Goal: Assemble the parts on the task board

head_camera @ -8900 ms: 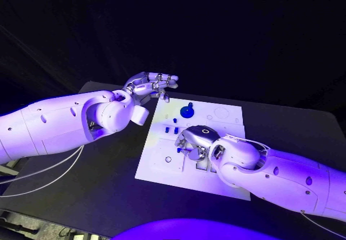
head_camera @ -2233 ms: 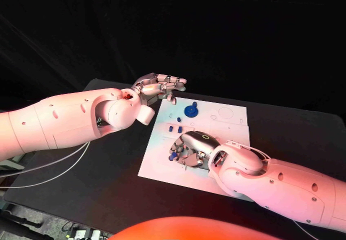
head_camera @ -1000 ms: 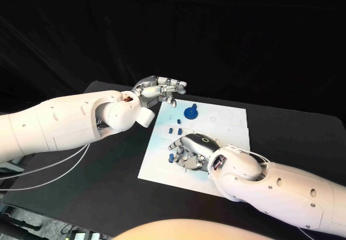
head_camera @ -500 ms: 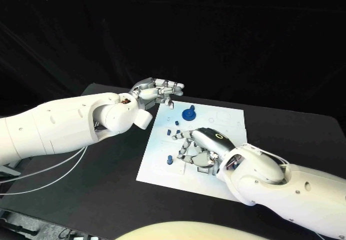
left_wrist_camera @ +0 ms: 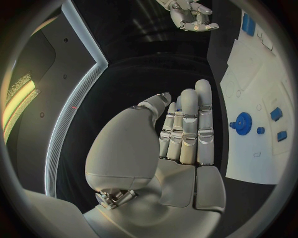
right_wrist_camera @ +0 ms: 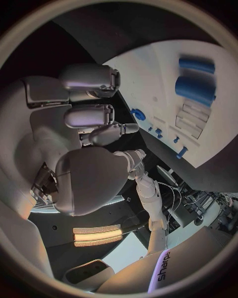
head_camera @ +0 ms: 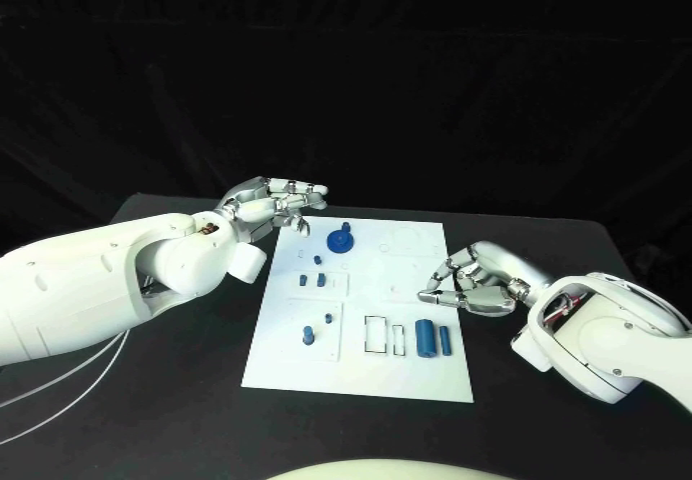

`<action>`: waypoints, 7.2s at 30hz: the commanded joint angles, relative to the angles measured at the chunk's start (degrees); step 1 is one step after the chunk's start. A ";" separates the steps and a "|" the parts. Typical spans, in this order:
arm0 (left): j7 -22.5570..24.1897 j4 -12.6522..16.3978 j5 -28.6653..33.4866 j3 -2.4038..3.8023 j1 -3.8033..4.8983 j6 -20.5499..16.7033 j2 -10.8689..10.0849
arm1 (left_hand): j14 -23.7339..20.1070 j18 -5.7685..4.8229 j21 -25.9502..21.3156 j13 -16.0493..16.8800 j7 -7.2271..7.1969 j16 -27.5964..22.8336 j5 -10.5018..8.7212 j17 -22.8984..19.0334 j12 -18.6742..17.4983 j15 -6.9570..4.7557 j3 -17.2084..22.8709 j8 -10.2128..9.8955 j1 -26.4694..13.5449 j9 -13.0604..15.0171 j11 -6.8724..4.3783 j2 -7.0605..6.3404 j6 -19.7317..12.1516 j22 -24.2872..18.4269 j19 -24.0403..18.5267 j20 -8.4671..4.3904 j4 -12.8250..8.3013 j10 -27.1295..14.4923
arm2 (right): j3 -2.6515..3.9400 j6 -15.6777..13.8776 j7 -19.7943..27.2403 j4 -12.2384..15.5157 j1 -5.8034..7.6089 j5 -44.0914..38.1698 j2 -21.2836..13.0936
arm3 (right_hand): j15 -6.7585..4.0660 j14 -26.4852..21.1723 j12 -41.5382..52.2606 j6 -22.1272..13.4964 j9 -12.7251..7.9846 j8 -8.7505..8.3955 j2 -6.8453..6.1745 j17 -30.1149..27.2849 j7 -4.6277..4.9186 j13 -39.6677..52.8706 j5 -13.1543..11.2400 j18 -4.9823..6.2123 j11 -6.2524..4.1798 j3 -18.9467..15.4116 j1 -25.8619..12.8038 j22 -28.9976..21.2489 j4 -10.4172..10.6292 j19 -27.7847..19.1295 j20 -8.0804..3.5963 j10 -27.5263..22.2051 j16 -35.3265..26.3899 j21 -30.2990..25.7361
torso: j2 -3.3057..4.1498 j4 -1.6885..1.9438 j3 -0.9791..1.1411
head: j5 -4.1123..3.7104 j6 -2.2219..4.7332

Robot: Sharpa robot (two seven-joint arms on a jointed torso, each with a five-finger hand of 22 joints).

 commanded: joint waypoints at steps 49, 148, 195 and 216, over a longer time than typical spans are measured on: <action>0.81 1.13 -0.38 -0.27 -0.06 2.18 -0.30 | -0.46 0.78 -0.42 0.12 0.04 0.03 -0.31 -0.15 0.38 0.05 -0.63 0.38 -0.58 -0.11 0.05 0.05 -0.54 -0.19 0.22 0.13 -0.07 -0.66 | -0.69 0.66 -18.49 -4.24 -8.74 -19.60 7.26 | 0.60 5.51 3.00 -2.45 4.74 1.17 2.72 12.78 0.20 5.34 3.88 -1.44 0.20 -6.42 2.59 10.50 1.68 4.03 0.19 0.21 3.46 3.70 | -0.54 -1.01 -0.14 | -1.77 -1.39; -0.95 1.28 -2.57 -0.37 -0.07 4.31 -0.65 | -0.69 0.82 -1.28 0.32 0.01 0.25 -0.08 -0.54 1.28 0.21 -2.66 1.15 -2.53 -0.18 0.11 0.36 -1.19 -0.82 0.40 0.38 0.93 -1.37 | -0.40 -0.73 -20.89 -3.41 -8.49 -16.39 15.17 | -1.08 5.60 2.35 1.13 12.35 5.09 9.67 13.30 -2.23 7.24 -5.14 -1.62 -1.88 -16.46 -5.94 11.52 2.71 4.31 -1.31 1.67 3.84 4.32 | -0.57 -0.85 -0.09 | -0.45 -1.12; -1.24 1.00 -2.57 -0.38 -0.07 4.76 -0.41 | -0.81 0.82 -1.47 0.35 0.00 0.22 -0.02 -0.69 1.46 0.18 -2.64 1.35 -2.08 -0.20 0.08 0.75 -1.33 -0.96 0.46 0.35 0.72 -1.59 | -0.42 3.39 -21.88 -4.73 -8.63 -18.18 14.66 | -1.62 5.71 3.25 0.69 13.90 6.03 13.26 13.82 -2.91 8.65 -4.06 -1.81 -2.50 -11.69 8.69 12.17 -3.65 4.57 -1.78 2.64 4.20 5.02 | -0.56 -0.83 -0.07 | -0.40 -1.19; -0.86 1.11 -2.57 -0.40 -0.07 4.41 -0.74 | -0.81 0.82 -1.47 0.35 0.00 0.22 -0.02 -0.69 1.46 0.18 -2.64 1.35 -2.08 -0.20 0.08 0.75 -1.33 -0.96 0.46 0.35 0.72 -1.59 | -0.36 -3.60 -15.01 0.81 -7.26 -17.12 2.14 | 0.40 5.52 0.77 -3.20 9.83 -1.61 11.49 13.01 0.17 7.17 -2.27 -1.61 0.02 -10.98 9.71 11.68 -3.92 4.24 -0.22 1.13 3.62 3.87 | -0.59 -1.03 -0.10 | -1.43 -1.01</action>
